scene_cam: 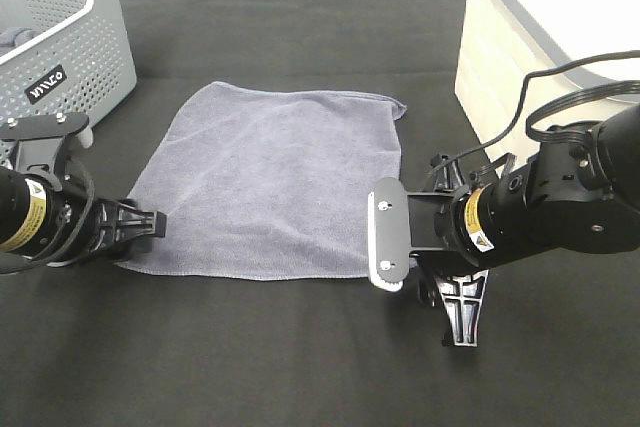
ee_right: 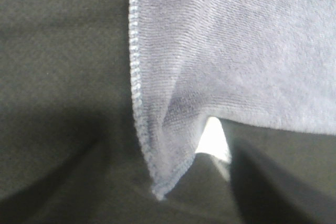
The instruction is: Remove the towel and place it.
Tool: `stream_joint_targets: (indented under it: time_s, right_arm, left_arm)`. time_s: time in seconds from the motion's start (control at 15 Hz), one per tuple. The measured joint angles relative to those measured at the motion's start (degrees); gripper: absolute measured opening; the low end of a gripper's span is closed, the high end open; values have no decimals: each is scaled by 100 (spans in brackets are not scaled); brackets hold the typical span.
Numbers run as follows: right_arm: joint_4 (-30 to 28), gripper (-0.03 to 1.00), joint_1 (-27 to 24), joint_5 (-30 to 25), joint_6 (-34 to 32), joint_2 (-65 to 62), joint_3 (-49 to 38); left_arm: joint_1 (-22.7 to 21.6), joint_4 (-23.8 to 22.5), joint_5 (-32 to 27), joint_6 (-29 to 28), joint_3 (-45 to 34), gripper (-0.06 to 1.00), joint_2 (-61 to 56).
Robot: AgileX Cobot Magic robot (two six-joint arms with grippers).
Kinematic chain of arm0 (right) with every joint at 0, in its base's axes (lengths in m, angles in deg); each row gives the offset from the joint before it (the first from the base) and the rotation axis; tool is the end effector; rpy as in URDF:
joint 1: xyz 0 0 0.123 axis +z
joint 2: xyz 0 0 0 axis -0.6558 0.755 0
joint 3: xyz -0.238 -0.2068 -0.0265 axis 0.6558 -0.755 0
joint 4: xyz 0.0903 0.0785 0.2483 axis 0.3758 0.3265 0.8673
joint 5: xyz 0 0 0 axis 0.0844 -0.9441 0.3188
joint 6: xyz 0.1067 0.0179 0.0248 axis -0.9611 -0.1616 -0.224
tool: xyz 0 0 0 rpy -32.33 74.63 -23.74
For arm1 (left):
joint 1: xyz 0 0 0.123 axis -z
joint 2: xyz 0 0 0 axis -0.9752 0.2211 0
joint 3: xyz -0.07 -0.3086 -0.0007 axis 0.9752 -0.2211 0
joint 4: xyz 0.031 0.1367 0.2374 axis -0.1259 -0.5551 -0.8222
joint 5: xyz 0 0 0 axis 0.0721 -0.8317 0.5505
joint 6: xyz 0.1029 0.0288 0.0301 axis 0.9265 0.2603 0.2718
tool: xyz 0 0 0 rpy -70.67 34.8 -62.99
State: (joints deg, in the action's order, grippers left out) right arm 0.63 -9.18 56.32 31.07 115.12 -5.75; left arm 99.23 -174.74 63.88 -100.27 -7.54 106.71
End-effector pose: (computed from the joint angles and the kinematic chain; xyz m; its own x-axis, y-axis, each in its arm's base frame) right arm 0.2701 0.1728 0.0958 0.1044 -0.9479 -0.3011 -0.8965 0.0414 -0.4412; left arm 0.2813 -0.1194 0.1055 -0.8851 -0.0024 -0.4654 0.1079 0.9717 -0.2102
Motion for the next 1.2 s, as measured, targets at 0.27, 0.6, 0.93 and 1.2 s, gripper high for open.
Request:
stream_joint_targets:
  time_s: [0.27,0.6,0.93,1.2]
  right_arm:
    - [390,77,0,-659,-246,-350,-11]
    - [453,78,0,-1049,-252,-2229,40]
    - [453,78,0,-1341,-894,-2911,1450]
    - [103,76,-11,-2704,-2813,-2504,3317]
  left_arm:
    - [-23,0,521,0,-11,89,-286]
    - [-29,-6,710,0,504,90,-1495]
    - [-29,-17,476,854,2200,90,-1862]
    - [-29,-52,-1106,2034,3146,89,-1845]
